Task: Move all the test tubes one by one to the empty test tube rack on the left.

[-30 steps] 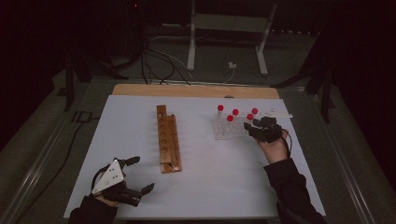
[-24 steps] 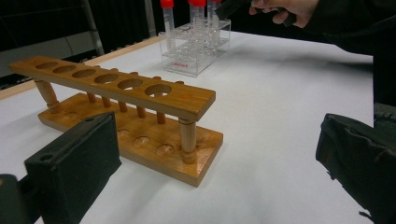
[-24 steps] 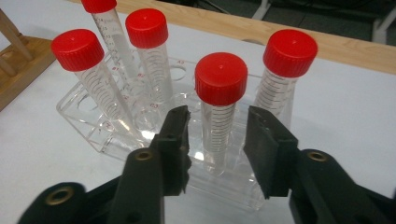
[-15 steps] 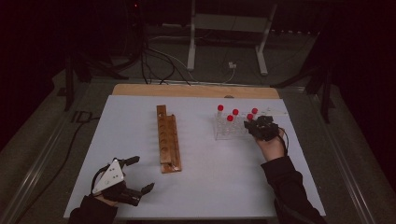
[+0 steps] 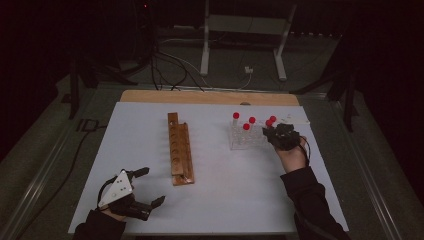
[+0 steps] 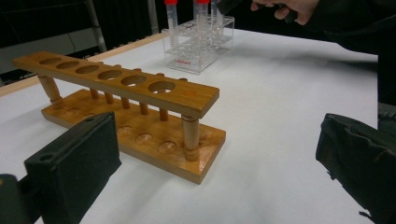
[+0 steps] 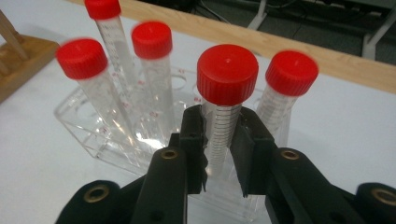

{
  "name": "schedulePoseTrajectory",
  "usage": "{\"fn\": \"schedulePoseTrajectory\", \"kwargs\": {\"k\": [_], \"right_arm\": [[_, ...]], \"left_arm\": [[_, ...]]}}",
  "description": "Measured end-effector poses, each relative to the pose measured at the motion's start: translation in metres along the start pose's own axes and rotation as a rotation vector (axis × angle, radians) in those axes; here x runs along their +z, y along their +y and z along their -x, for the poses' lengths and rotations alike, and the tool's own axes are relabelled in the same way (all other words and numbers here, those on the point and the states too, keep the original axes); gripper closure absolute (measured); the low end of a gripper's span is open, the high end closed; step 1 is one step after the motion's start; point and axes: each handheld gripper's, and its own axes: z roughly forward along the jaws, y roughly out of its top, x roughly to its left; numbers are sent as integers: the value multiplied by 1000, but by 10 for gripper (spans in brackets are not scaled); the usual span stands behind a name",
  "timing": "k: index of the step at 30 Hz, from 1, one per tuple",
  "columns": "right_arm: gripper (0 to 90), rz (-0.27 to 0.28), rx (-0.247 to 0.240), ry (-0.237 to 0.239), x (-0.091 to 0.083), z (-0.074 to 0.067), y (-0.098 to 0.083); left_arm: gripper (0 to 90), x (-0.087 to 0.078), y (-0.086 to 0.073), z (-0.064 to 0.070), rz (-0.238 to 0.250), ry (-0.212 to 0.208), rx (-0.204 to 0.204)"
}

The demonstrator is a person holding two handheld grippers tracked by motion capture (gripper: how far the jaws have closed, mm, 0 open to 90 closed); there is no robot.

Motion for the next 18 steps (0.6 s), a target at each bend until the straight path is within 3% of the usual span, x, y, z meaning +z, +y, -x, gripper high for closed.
{"fn": "schedulePoseTrajectory", "kwargs": {"k": [4, 12, 18], "right_arm": [[751, 11, -7, -3, -6, -1, 2], [751, 99, -37, -16, -28, -1, 11], [751, 125, -44, -23, -39, -1, 15]], "left_arm": [[4, 0, 0, 0, 5, -4, -7], [4, -1, 1, -1, 4, -5, -2], [5, -1, 2, 0, 5, -7, -8]]}}
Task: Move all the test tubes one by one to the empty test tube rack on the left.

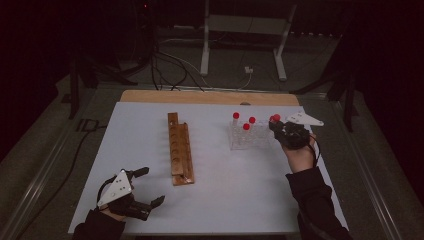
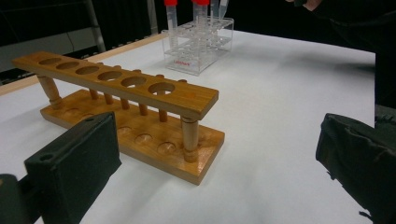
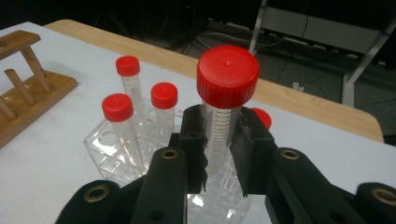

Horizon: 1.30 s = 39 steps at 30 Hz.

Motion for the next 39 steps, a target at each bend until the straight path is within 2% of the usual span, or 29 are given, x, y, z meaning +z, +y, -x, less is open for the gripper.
{"fn": "schedulePoseTrajectory", "kwargs": {"k": [5, 7, 14, 15, 17, 26, 31, 39], "right_arm": [[751, 15, 0, 34, -11, -6, 3], [751, 9, -13, 58, -17, -14, 3], [751, -8, -37, 112, -28, -27, -1], [751, -13, -42, 116, -30, -30, -2], [751, -23, -49, 137, -32, -34, -5], [751, -72, -77, 201, -34, -55, -22], [751, -108, -108, 255, -32, -73, -31], [751, -116, -142, 317, -35, -92, -34]], "left_arm": [[5, 1, 4, 2, -12, -16, -14], [5, 2, 6, 4, -13, -22, -3], [5, 5, 18, 10, -30, -67, -16], [5, 6, 23, 10, -30, -87, -25], [4, 8, 27, 11, -35, -93, -30], [5, 19, 44, 9, -49, -133, -32], [5, 27, 53, 8, -59, -144, -30], [5, 42, 68, 11, -79, -160, -14]]}}
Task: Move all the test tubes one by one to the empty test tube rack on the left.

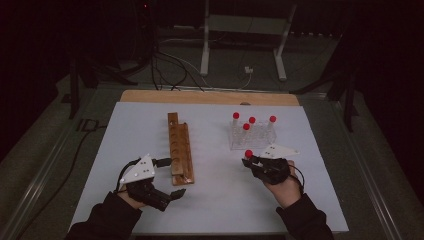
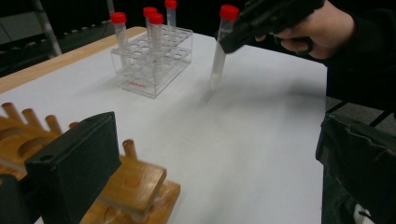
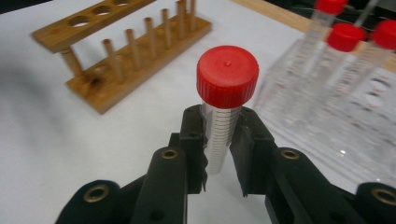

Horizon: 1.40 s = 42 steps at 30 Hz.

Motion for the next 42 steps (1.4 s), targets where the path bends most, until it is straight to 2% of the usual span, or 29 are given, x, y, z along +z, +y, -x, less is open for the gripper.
{"fn": "schedulePoseTrajectory", "kwargs": {"k": [8, 16, 18, 22, 32, 35, 38, 39, 42], "right_arm": [[751, -7, -39, 60, 4, -19, 3], [751, -2, -53, 89, 4, -27, 5], [751, -3, -52, 91, 4, -27, 5], [751, -9, -61, 97, 5, -29, 5], [751, -12, -72, 115, 7, -35, 5], [751, -13, -73, 120, 7, -36, 5], [751, -11, -73, 123, 7, -36, 4], [751, -13, -76, 123, 7, -36, 4], [751, -15, -75, 127, 8, -37, 4]], "left_arm": [[17, 24, 19, 7, -15, -25, 25], [17, 47, 34, 12, -25, -52, 38], [18, 53, 37, 15, -30, -46, 46], [18, 64, 43, 19, -30, -67, 49], [76, 87, 59, 24, -28, -59, 57], [158, 92, 61, 25, -28, -58, 65], [173, 96, 62, 24, -27, -60, 65], [225, 97, 62, 24, -26, -59, 63], [298, 102, 62, 23, -26, -56, 55]]}}
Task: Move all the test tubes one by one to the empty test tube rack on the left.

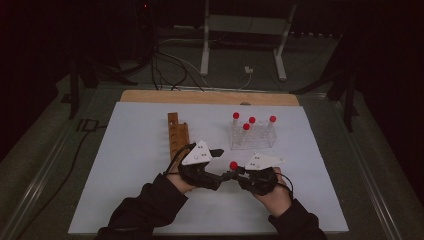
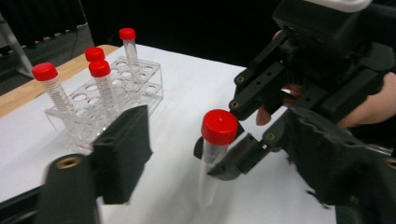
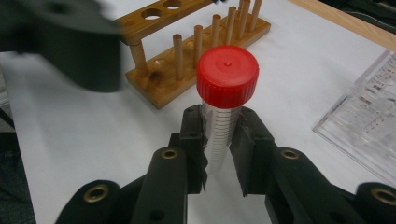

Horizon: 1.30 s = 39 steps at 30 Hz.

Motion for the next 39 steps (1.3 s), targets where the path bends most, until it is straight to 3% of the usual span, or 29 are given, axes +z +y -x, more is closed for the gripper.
{"fn": "schedulePoseTrajectory", "kwargs": {"k": [7, 23, 39], "right_arm": [[751, 0, -1, 1, 0, 0, 0], [751, -5, 0, 6, 0, -2, 1], [747, 11, 5, 8, -2, 0, 1]], "left_arm": [[443, 6, -2, 0, -2, -9, -10], [681, 19, -5, 3, -42, -14, 24], [719, 19, -2, 3, -32, -8, 38]]}}
